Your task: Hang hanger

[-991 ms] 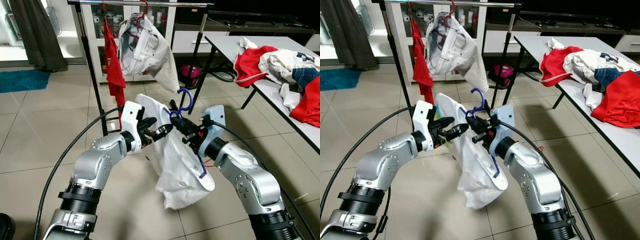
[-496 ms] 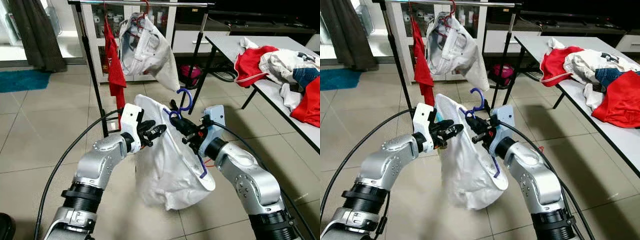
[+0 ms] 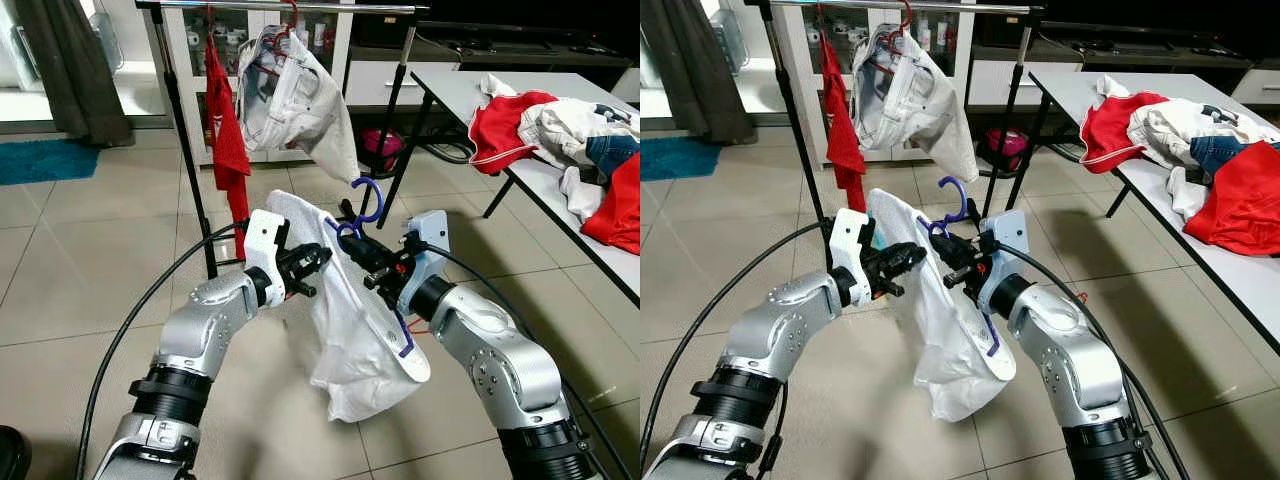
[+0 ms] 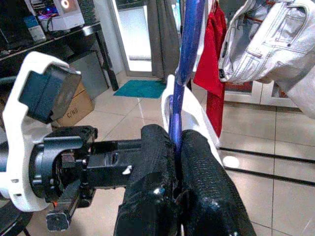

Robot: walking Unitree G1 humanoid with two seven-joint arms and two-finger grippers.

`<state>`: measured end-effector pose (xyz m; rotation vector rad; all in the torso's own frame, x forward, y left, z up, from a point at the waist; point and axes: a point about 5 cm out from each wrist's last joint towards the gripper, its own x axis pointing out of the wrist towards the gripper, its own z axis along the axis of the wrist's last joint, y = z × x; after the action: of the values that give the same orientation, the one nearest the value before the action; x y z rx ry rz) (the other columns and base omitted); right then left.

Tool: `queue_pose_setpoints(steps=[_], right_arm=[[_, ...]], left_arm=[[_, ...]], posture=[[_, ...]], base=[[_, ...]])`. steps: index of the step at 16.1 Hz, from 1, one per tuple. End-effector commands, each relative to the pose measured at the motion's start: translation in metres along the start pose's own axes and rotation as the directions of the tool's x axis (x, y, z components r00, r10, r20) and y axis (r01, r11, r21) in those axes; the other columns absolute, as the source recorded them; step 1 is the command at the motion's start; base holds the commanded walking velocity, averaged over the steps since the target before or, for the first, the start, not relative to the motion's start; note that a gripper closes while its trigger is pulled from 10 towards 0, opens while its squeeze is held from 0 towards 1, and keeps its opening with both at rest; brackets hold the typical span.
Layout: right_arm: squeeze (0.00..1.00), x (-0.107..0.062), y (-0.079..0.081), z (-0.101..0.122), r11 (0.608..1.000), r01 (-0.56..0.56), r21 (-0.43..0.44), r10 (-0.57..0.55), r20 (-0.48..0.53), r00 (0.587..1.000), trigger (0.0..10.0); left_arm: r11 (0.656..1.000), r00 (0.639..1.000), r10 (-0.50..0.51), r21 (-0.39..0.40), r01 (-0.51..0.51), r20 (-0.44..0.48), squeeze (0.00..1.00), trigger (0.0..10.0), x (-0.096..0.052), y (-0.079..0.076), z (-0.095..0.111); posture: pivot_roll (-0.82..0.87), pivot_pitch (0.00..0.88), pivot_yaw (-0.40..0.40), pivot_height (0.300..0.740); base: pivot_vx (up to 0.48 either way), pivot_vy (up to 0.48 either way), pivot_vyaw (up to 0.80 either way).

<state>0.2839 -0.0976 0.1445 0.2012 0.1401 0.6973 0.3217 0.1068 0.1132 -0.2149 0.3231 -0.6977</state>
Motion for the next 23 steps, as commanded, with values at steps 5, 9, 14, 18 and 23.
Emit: queue_pose_setpoints(steps=[5, 9, 14, 18, 23], right_arm=[[0.0, 0.002, 0.0, 0.01, 1.0, -0.007, -0.03, 0.007, 0.019, 1.0, 10.0], [0.0, 0.0, -0.01, 0.006, 0.997, 0.076, -0.032, -0.076, -0.013, 0.997, 10.0], [0.0, 0.003, -0.004, 0.006, 0.999, 0.032, -0.041, -0.032, -0.018, 0.999, 10.0], [0.0, 0.004, 0.001, 0.009, 0.999, 0.0, -0.05, 0.0, -0.012, 1.0, 10.0], [0.0, 0.003, 0.002, 0.011, 0.998, -0.016, -0.06, 0.015, -0.012, 1.0, 10.0]], left_arm=[[1.0, 0.998, -0.018, 0.017, 0.017, 0.062, 0.0, 0.0, 0.001, -0.002, 0.014], [1.0, 0.992, 0.0, -0.017, 0.002, 0.129, 0.0, 0.0, -0.007, -0.006, 0.023], [0.998, 0.991, -0.067, -0.013, 0.069, 0.112, 0.0, 10.0, -0.012, -0.016, 0.016], [0.998, 0.993, -0.068, -0.007, 0.068, 0.092, 1.0, 10.0, -0.01, -0.013, 0.014], [0.998, 0.999, 0.002, 0.062, -0.005, 0.045, 1.0, 10.0, -0.004, -0.008, 0.013]], posture=[[-0.1, 0.0, -0.065, 0.74], [-0.11, 0.0, -0.07, 0.74], [-0.1, 0.0, -0.079, 0.74], [-0.1, 0.0, -0.077, 0.74], [-0.11, 0.0, -0.076, 0.74]], base=[[0.0, 0.0, 0.0], [0.0, 0.0, 0.0], [0.0, 0.0, 0.0], [0.0, 0.0, 0.0], [0.0, 0.0, 0.0]])
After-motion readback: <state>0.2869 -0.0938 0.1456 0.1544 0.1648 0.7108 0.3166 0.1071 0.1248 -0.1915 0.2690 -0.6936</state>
